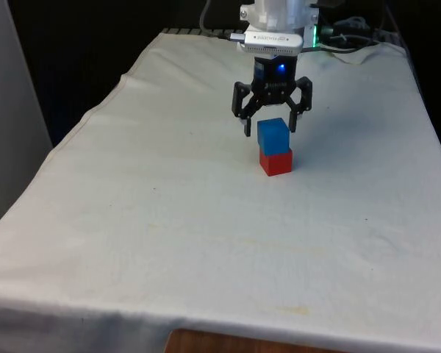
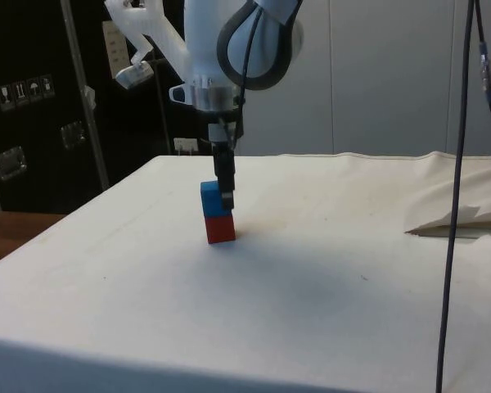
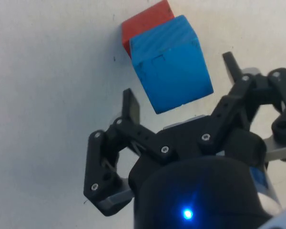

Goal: Stack the two cubes.

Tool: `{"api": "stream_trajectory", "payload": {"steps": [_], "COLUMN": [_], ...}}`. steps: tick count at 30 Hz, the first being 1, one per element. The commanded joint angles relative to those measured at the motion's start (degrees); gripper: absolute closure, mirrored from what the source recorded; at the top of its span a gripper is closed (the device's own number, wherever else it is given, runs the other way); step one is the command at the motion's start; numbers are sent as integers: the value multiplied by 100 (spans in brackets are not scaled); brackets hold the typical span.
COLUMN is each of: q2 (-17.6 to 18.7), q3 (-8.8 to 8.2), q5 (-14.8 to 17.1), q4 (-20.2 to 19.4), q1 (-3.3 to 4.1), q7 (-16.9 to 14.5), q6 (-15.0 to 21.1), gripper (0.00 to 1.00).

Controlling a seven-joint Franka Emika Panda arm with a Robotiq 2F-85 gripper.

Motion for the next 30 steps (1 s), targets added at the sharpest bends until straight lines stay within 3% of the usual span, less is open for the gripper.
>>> {"api": "stream_trajectory", "payload": {"steps": [1, 3, 13, 14, 30], "q2": [0, 0, -34, -218, -928], "q3": [0, 0, 0, 0, 0], "q5": [6, 6, 0, 6, 0], "q4": [0, 0, 17, 6, 69], "q1": [-6, 0, 0, 0, 6], "q7": [0, 0, 0, -11, 0], "q6": [0, 0, -11, -183, -888], "gripper": [10, 0, 0, 0, 0]}}
